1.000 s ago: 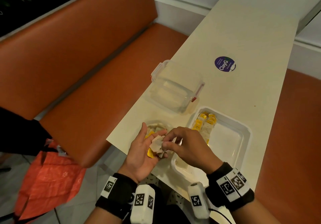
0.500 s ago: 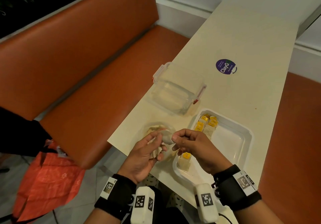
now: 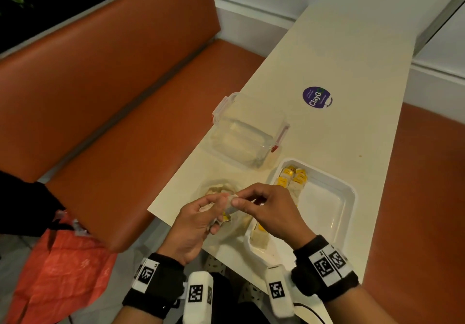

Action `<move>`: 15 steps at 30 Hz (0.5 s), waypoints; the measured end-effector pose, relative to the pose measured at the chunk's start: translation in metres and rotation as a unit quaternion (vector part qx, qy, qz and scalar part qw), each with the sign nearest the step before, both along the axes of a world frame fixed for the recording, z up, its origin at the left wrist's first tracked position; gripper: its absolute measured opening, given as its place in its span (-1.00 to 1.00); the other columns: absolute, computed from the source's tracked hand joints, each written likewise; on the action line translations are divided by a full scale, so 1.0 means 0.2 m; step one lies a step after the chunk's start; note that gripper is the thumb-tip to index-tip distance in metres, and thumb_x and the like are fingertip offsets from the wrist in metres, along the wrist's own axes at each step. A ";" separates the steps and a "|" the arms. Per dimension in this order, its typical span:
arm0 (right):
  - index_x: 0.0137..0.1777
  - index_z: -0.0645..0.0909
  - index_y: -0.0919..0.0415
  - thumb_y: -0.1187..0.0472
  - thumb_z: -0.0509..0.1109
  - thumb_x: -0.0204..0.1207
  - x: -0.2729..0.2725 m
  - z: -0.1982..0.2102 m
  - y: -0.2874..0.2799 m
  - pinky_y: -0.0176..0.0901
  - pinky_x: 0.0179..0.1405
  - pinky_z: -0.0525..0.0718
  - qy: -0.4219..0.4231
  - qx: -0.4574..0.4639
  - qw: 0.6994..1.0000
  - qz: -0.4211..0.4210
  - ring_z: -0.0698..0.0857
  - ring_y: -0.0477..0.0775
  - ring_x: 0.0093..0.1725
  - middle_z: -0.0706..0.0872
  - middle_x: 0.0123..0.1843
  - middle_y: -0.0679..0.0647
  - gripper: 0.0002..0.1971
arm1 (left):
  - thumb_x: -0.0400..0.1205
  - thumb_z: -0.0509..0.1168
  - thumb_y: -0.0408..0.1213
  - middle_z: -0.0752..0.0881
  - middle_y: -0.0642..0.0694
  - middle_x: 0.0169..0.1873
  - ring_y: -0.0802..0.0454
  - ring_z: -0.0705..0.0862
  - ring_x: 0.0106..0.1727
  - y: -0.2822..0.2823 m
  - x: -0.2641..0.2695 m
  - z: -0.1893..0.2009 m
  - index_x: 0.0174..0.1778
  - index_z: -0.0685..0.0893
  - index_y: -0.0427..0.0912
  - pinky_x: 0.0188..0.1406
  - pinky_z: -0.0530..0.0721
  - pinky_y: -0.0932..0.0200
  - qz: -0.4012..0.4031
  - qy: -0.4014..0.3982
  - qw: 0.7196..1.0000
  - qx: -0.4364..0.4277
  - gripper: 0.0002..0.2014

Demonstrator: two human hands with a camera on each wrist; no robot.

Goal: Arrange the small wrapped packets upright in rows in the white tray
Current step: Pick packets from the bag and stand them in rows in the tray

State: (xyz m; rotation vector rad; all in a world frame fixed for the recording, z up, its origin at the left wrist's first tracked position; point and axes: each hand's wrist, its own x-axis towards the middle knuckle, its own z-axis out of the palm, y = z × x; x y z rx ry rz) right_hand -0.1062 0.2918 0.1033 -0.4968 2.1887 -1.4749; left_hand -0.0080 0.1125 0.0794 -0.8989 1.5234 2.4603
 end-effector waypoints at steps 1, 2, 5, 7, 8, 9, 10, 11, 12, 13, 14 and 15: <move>-0.07 0.87 -0.03 -0.02 0.67 0.49 -0.01 -0.02 0.01 -0.24 -0.11 0.73 -0.002 0.012 1.000 0.000 0.80 -0.15 -0.14 0.88 -0.14 -0.19 -0.88 | 0.52 0.54 0.01 0.62 -0.15 -0.28 0.07 0.50 -0.31 0.00 0.00 0.00 0.17 0.90 -0.17 -0.36 0.44 0.19 -0.001 0.000 1.000 0.014 -0.60; -0.08 0.86 -0.03 -0.01 0.65 0.52 -0.01 -0.04 0.02 -0.20 -0.09 0.73 -0.015 0.017 1.000 0.004 0.80 -0.14 -0.14 0.88 -0.15 -0.16 -0.90 | 0.54 0.51 0.05 0.65 -0.14 -0.23 0.07 0.53 -0.30 0.00 0.01 -0.01 0.20 0.89 -0.18 -0.36 0.46 0.20 0.007 -0.003 1.000 0.027 -0.57; -0.06 0.82 0.02 0.03 0.59 0.59 0.00 -0.10 0.11 -0.14 -0.07 0.74 -0.065 0.009 0.997 -0.027 0.84 -0.05 -0.12 0.89 -0.15 -0.05 -0.91 | 0.62 0.45 0.11 0.75 -0.14 -0.08 0.07 0.58 -0.27 0.01 0.00 -0.04 0.21 0.88 -0.23 -0.40 0.50 0.20 0.044 -0.030 0.997 0.050 -0.52; -0.06 0.81 0.06 0.05 0.58 0.60 0.00 -0.17 0.21 -0.24 -0.12 0.71 -0.089 0.016 0.993 -0.073 0.84 -0.11 -0.16 0.89 -0.17 -0.03 -0.89 | 0.65 0.44 0.12 0.76 -0.16 -0.06 0.05 0.59 -0.28 0.02 -0.01 -0.05 0.26 0.84 -0.26 -0.43 0.48 0.19 0.060 -0.048 0.996 0.055 -0.49; -0.06 0.81 0.07 0.04 0.58 0.60 0.00 -0.21 0.26 -0.25 -0.12 0.70 -0.097 0.030 0.990 -0.095 0.83 -0.14 -0.19 0.89 -0.18 -0.03 -0.88 | 0.64 0.45 0.12 0.75 -0.16 -0.07 0.05 0.59 -0.28 0.02 -0.01 -0.06 0.27 0.83 -0.27 -0.44 0.47 0.19 0.063 -0.054 0.995 0.057 -0.48; -0.07 0.82 0.07 0.04 0.59 0.60 0.00 -0.25 0.32 -0.21 -0.11 0.71 -0.108 0.047 0.987 -0.113 0.82 -0.14 -0.21 0.89 -0.19 -0.02 -0.88 | 0.63 0.45 0.12 0.74 -0.15 -0.10 0.04 0.59 -0.28 0.02 -0.01 -0.07 0.26 0.84 -0.27 -0.45 0.47 0.19 0.065 -0.062 0.994 0.060 -0.48; -0.08 0.82 0.07 0.03 0.59 0.59 0.00 -0.30 0.36 -0.15 -0.08 0.74 -0.120 0.064 0.983 -0.126 0.81 -0.14 -0.22 0.89 -0.19 -0.01 -0.87 | 0.63 0.46 0.12 0.73 -0.14 -0.14 0.04 0.59 -0.30 0.03 -0.01 -0.07 0.25 0.84 -0.27 -0.47 0.47 0.20 0.066 -0.071 0.993 0.063 -0.49; -0.09 0.82 0.08 0.04 0.59 0.59 0.00 -0.34 0.40 -0.08 -0.06 0.76 -0.132 0.078 0.979 -0.134 0.80 -0.12 -0.23 0.89 -0.20 0.01 -0.87 | 0.63 0.46 0.11 0.72 -0.13 -0.17 0.05 0.59 -0.31 0.03 -0.01 -0.08 0.23 0.85 -0.27 -0.48 0.47 0.21 0.067 -0.079 0.992 0.067 -0.50; -0.09 0.82 0.09 0.04 0.58 0.60 0.00 -0.37 0.44 -0.02 -0.05 0.77 -0.143 0.086 0.976 -0.138 0.79 -0.08 -0.23 0.89 -0.20 0.03 -0.87 | 0.62 0.47 0.09 0.72 -0.13 -0.17 0.06 0.59 -0.32 0.03 -0.01 -0.08 0.22 0.84 -0.27 -0.48 0.48 0.22 0.066 -0.083 0.992 0.070 -0.52; -0.08 0.81 0.10 0.06 0.58 0.61 0.00 -0.40 0.46 -0.01 -0.05 0.77 -0.153 0.090 0.974 -0.140 0.79 -0.04 -0.22 0.89 -0.20 0.04 -0.87 | 0.62 0.48 0.06 0.72 -0.13 -0.15 0.07 0.59 -0.31 0.03 -0.01 -0.08 0.21 0.84 -0.27 -0.47 0.49 0.22 0.062 -0.085 0.992 0.073 -0.55; -0.07 0.81 0.12 0.07 0.57 0.62 0.00 -0.42 0.47 -0.02 -0.07 0.78 -0.157 0.092 0.973 -0.139 0.79 -0.01 -0.21 0.89 -0.20 0.04 -0.87 | 0.62 0.49 0.03 0.72 -0.12 -0.12 0.07 0.59 -0.30 0.04 -0.01 -0.09 0.20 0.85 -0.26 -0.46 0.50 0.23 0.057 -0.084 0.992 0.077 -0.58; -0.06 0.80 0.12 0.08 0.57 0.62 0.01 -0.43 0.48 -0.04 -0.09 0.77 -0.156 0.091 0.974 -0.139 0.79 0.01 -0.20 0.89 -0.20 0.04 -0.87 | 0.61 0.52 -0.01 0.72 -0.12 -0.11 0.07 0.59 -0.29 0.04 -0.01 -0.09 0.19 0.85 -0.25 -0.44 0.50 0.23 0.052 -0.082 0.992 0.083 -0.61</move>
